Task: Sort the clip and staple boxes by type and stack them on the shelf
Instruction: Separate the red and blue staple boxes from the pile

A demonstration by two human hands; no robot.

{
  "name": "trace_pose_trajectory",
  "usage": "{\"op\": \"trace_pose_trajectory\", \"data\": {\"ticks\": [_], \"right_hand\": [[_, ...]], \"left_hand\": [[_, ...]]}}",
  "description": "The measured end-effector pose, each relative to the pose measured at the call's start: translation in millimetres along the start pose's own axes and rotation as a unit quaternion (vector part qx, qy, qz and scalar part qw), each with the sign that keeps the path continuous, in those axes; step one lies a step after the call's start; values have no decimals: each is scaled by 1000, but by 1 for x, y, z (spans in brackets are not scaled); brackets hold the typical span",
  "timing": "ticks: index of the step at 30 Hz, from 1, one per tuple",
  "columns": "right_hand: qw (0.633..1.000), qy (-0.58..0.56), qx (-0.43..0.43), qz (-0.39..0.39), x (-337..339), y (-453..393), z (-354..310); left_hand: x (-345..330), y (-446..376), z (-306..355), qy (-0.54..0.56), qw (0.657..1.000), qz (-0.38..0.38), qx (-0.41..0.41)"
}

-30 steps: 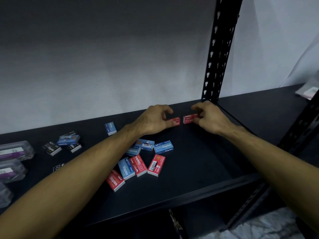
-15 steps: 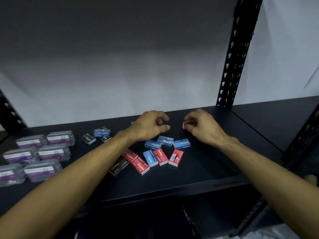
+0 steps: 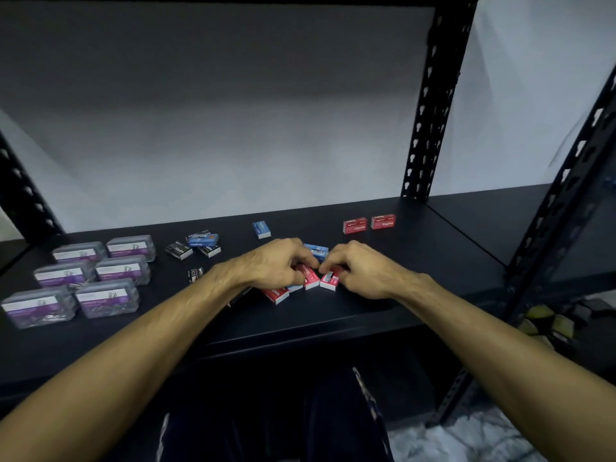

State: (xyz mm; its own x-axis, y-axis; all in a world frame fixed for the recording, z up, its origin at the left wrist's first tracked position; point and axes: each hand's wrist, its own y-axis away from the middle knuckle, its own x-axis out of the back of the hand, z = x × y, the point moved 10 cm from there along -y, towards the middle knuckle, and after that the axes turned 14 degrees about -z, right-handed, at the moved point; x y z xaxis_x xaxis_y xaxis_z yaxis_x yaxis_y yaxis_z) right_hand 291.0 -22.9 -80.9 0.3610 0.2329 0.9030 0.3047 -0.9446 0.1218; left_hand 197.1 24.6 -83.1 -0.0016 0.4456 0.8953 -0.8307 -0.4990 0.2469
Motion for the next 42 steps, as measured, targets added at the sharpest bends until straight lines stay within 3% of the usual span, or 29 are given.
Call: {"op": "trace_pose_trajectory", "data": {"ticks": [10, 21, 36, 42], "right_hand": [[996, 62, -55, -20, -5, 8, 15], [999, 24, -45, 17, 7, 10, 21], [997, -50, -66, 6, 4, 12, 40], [993, -85, -74, 27, 15, 18, 44]], "left_hand": [[-7, -5, -1, -80, 996, -30, 24], [4, -9, -19, 52, 996, 63, 38], [4, -14, -18, 57, 997, -6, 51], [11, -14, -20, 127, 990, 35, 47]]}}
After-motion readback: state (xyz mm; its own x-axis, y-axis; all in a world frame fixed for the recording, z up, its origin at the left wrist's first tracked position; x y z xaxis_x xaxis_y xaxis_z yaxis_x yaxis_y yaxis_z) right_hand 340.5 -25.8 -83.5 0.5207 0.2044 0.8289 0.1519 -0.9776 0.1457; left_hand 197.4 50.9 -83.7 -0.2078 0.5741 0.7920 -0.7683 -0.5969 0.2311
